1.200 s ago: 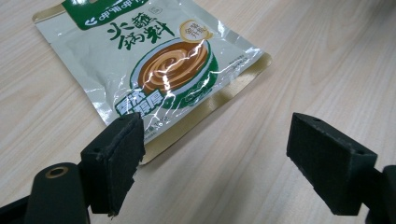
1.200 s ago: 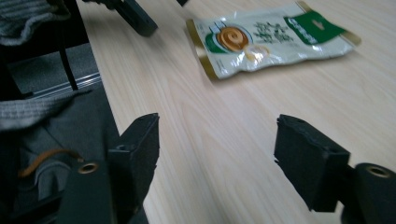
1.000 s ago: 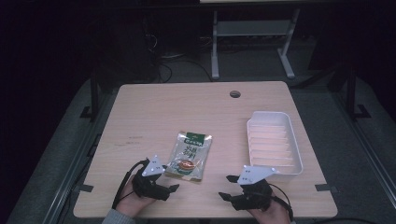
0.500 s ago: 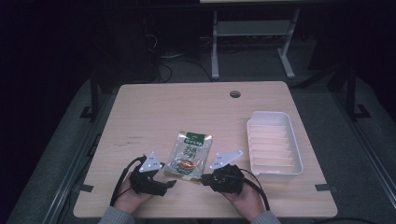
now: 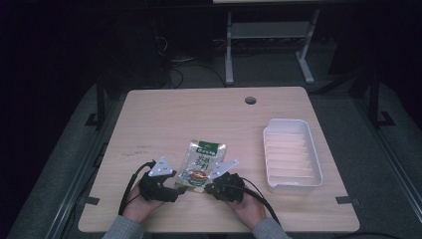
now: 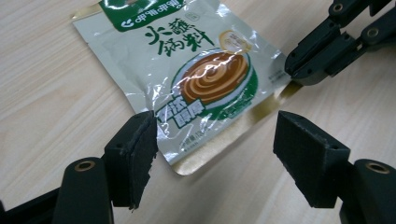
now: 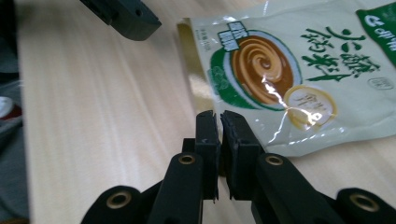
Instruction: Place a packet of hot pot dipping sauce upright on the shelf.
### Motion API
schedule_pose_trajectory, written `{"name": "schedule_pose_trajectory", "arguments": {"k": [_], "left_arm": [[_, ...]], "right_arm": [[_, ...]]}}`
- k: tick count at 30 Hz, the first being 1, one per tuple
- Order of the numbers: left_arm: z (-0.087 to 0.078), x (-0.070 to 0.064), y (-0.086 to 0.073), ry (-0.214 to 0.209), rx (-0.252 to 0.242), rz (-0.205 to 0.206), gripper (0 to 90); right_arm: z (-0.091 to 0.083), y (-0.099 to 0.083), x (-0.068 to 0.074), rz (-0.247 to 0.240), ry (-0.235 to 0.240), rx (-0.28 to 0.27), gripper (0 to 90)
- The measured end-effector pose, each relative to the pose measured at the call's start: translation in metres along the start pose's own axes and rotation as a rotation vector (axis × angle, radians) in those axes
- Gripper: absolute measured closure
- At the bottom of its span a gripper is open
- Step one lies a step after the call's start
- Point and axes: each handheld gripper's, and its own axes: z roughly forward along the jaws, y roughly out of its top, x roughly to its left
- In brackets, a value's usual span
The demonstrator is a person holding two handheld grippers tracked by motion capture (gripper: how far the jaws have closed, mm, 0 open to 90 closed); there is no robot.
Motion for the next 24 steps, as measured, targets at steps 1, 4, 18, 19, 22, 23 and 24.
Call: {"name": "schedule_pose_trajectory", "arguments": {"k": [1, 4, 18, 19, 22, 23, 24], "left_arm": [[0.001, 0.003, 0.003, 0.002, 0.002, -0.002, 30.4], [0.001, 0.006, 0.006, 0.002, 0.008, -0.003, 31.4], [0.026, 0.04, 0.041, 0.016, 0.056, -0.046, 31.9], [0.029, 0.043, 0.043, 0.017, 0.063, -0.056, 31.6], [0.04, 0.052, 0.049, 0.024, 0.091, -0.083, 31.3], [0.045, 0.057, 0.051, 0.018, 0.105, -0.099, 31.3], [0.048, 0.059, 0.053, 0.015, 0.112, -0.107, 31.3]], "right_arm": [[0.0, 0.001, -0.001, -0.004, -0.01, -0.003, 83.8], [0.001, 0.001, -0.003, -0.001, -0.023, -0.005, 83.7], [0.007, -0.007, -0.009, 0.025, -0.029, 0.024, 89.3], [0.007, -0.006, -0.009, 0.027, -0.029, 0.028, 89.4], [0.007, -0.006, -0.007, 0.012, -0.036, 0.033, 89.5], [0.007, -0.006, -0.007, 0.007, -0.038, 0.034, 89.5], [0.007, -0.006, -0.007, 0.008, -0.039, 0.035, 89.5]]}}
